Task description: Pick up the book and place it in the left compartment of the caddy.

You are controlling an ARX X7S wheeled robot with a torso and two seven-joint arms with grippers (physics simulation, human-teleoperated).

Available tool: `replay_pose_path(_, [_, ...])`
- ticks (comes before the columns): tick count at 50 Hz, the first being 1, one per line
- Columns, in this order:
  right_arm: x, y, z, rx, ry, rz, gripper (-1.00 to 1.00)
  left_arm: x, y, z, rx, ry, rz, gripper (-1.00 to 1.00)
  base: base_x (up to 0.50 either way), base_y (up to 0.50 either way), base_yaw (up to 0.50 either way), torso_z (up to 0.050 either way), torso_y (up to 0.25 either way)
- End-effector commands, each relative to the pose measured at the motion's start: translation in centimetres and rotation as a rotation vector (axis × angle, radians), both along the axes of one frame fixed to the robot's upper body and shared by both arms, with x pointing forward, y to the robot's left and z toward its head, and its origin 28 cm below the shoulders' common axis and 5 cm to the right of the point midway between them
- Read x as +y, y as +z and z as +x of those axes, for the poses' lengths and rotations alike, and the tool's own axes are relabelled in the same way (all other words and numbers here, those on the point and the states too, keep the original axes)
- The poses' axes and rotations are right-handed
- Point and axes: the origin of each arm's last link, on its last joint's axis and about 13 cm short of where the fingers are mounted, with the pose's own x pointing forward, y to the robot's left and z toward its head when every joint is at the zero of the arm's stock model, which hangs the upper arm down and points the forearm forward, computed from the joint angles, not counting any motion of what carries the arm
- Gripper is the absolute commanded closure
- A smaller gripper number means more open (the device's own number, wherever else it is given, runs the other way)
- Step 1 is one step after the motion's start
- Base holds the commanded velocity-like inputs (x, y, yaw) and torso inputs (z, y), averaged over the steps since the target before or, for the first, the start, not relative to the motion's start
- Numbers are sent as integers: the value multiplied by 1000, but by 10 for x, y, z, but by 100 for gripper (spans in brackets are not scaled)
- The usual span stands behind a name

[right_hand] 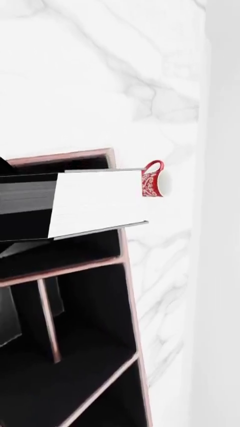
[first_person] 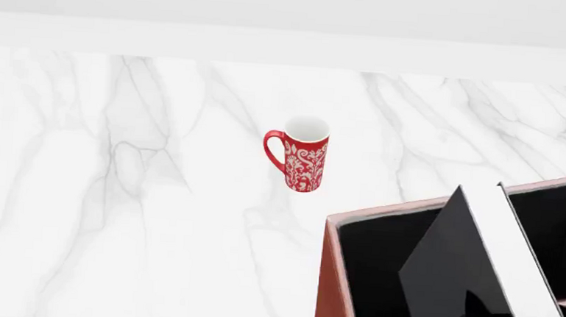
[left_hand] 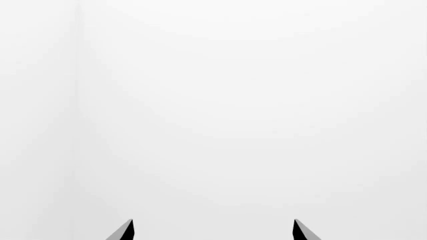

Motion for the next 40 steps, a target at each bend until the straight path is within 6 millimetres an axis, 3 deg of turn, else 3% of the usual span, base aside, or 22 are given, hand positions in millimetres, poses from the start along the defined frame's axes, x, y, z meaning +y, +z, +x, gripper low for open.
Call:
replay_pose_path(1, [-9, 3, 18, -92, -43, 12, 100, -1, 0, 0, 1, -2, 0, -100, 0, 0, 0, 0, 0])
replay_pose_path(19, [-9, -11, 56, -38, -59, -6, 100, 0, 0, 0, -2, 1, -1, -100, 0, 0, 0, 0, 1])
replay_pose_path(40, [-8, -23, 70, 12, -59, -18, 100, 0, 0, 0, -3, 2, -1, -100, 0, 0, 0, 0, 1])
